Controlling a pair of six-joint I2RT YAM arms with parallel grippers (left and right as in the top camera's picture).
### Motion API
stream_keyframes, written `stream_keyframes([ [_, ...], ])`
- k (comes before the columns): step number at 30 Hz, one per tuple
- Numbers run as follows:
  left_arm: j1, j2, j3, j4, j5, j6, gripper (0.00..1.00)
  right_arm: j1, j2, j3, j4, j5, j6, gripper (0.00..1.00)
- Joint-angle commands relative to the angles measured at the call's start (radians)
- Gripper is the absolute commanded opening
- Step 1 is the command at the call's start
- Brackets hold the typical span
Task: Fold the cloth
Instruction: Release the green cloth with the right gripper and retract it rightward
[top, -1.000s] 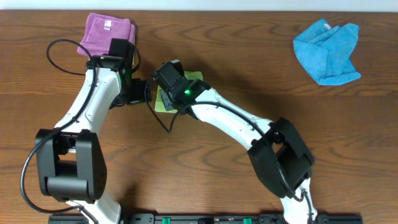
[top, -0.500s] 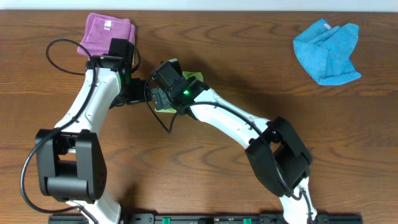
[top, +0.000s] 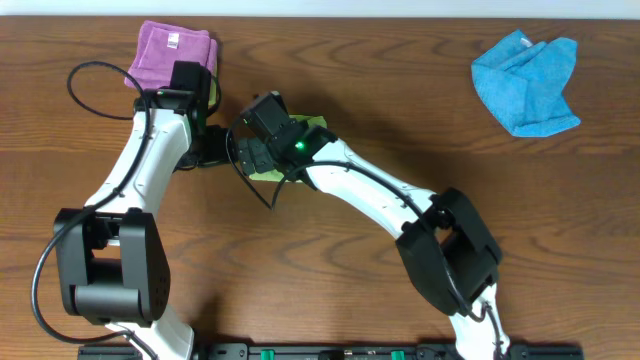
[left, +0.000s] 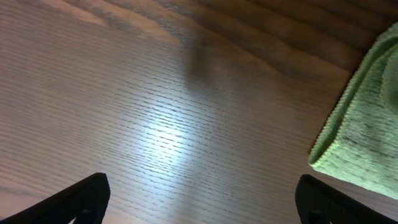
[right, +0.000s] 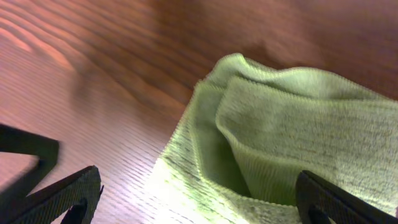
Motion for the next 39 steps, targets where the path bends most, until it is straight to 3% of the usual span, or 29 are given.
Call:
stream_keyframes([
  [1, -0.012, -0.013, 0.021, 0.005, 0.017, 0.003, 0.96, 0.017, -0.081, 0.084, -0.016, -0.071, -0.011, 0.99],
  [6, -0.012, -0.013, 0.021, 0.018, 0.017, 0.003, 0.96, 0.019, -0.162, 0.105, -0.069, -0.107, -0.004, 0.99],
  [11, -0.012, -0.013, 0.021, 0.019, 0.018, 0.003, 0.96, 0.010, -0.196, 0.103, -0.246, 0.159, 0.087, 0.99],
  [16, -0.012, -0.013, 0.021, 0.018, 0.039, 0.003, 0.95, -0.015, -0.126, 0.084, -0.345, 0.203, 0.087, 0.99],
  [25, -0.013, -0.011, -0.004, -0.008, 0.389, -0.004, 0.95, -0.044, -0.019, 0.084, -0.362, 0.151, 0.108, 0.99],
  [30, -0.012, -0.009, -0.104, 0.150, 0.633, 0.010, 0.95, -0.148, -0.019, 0.084, -0.382, 0.180, 0.123, 0.99],
  [39, -0.026, -0.009, -0.177, 0.327, 0.663, -0.107, 0.96, -0.407, -0.030, 0.084, -0.461, 0.144, 0.142, 0.99],
])
